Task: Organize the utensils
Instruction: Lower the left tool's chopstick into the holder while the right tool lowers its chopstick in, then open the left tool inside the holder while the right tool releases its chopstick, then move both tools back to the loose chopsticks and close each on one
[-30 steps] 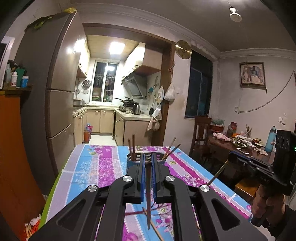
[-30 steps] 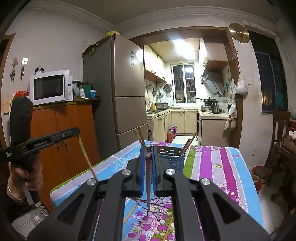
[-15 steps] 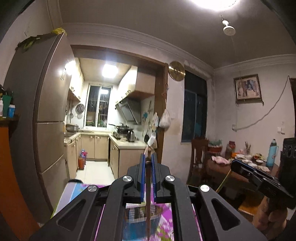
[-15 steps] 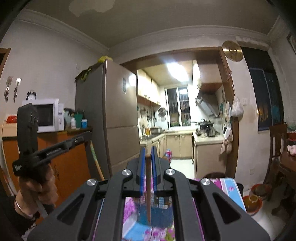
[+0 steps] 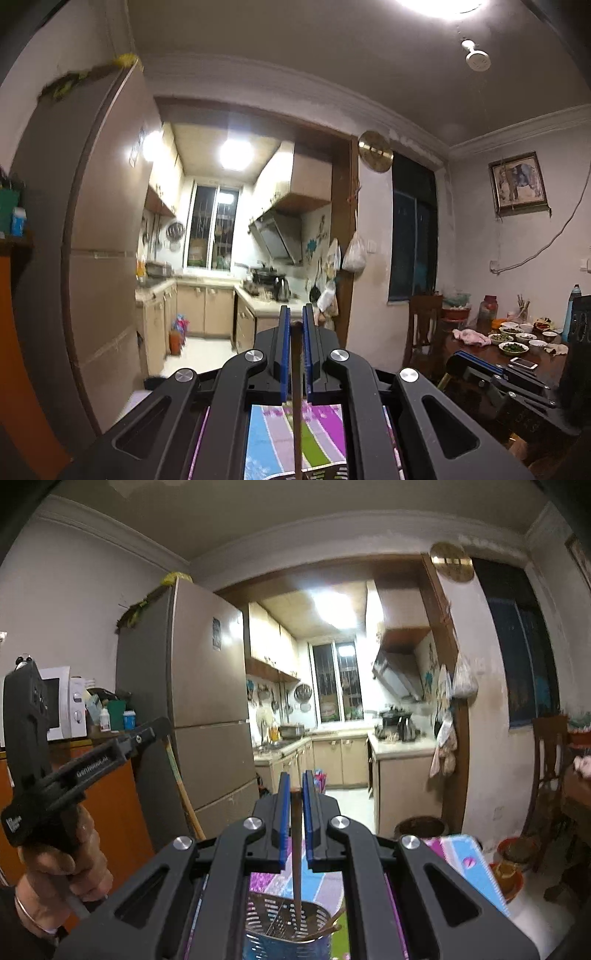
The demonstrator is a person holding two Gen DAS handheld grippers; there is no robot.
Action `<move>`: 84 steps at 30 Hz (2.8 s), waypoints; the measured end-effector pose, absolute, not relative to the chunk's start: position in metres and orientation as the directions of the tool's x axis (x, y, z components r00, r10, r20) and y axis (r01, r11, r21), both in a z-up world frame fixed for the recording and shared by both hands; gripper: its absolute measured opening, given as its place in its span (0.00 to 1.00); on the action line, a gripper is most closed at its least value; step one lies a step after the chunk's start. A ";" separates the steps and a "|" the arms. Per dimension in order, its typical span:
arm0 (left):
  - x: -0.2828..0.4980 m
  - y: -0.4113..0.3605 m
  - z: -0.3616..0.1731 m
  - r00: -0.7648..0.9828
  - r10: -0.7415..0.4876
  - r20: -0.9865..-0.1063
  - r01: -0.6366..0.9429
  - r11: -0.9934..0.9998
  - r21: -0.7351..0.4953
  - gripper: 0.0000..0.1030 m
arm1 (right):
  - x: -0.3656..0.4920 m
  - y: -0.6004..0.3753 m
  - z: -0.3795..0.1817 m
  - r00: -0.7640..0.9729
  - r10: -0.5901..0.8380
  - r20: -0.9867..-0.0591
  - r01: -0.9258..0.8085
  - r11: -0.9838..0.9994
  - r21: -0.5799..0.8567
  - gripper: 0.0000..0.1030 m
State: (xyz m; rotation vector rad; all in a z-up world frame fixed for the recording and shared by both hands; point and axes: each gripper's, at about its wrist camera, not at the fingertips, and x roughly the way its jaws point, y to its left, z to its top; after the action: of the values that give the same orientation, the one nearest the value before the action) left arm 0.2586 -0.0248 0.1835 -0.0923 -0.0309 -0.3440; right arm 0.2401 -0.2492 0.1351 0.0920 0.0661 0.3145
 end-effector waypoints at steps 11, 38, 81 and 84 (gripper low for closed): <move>0.303 -0.024 0.112 0.950 -0.300 -0.083 0.295 0.953 -0.074 0.07 | 0.277 -0.240 0.082 0.933 0.309 -0.185 -0.284 0.947 0.152 0.05; 0.194 0.020 0.141 0.985 -0.166 0.052 0.170 0.981 -0.095 0.08 | 0.207 -0.233 0.103 0.975 0.174 -0.139 -0.179 0.983 -0.028 0.29; -0.087 0.073 -0.117 0.888 0.013 -0.460 0.085 0.978 0.191 0.24 | -0.060 -0.263 -0.109 0.862 0.117 -0.493 -0.192 0.976 -0.106 0.47; -0.081 0.069 -0.121 0.891 0.019 -0.455 0.082 0.976 0.202 0.24 | -0.058 -0.257 -0.114 0.848 0.169 -0.502 -0.229 0.972 -0.059 0.44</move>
State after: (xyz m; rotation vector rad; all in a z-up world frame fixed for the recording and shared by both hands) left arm -0.0807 0.0685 -0.1206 0.2198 0.4721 -0.0328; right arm -0.0582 -0.2568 -0.1143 -0.1184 0.5171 0.2101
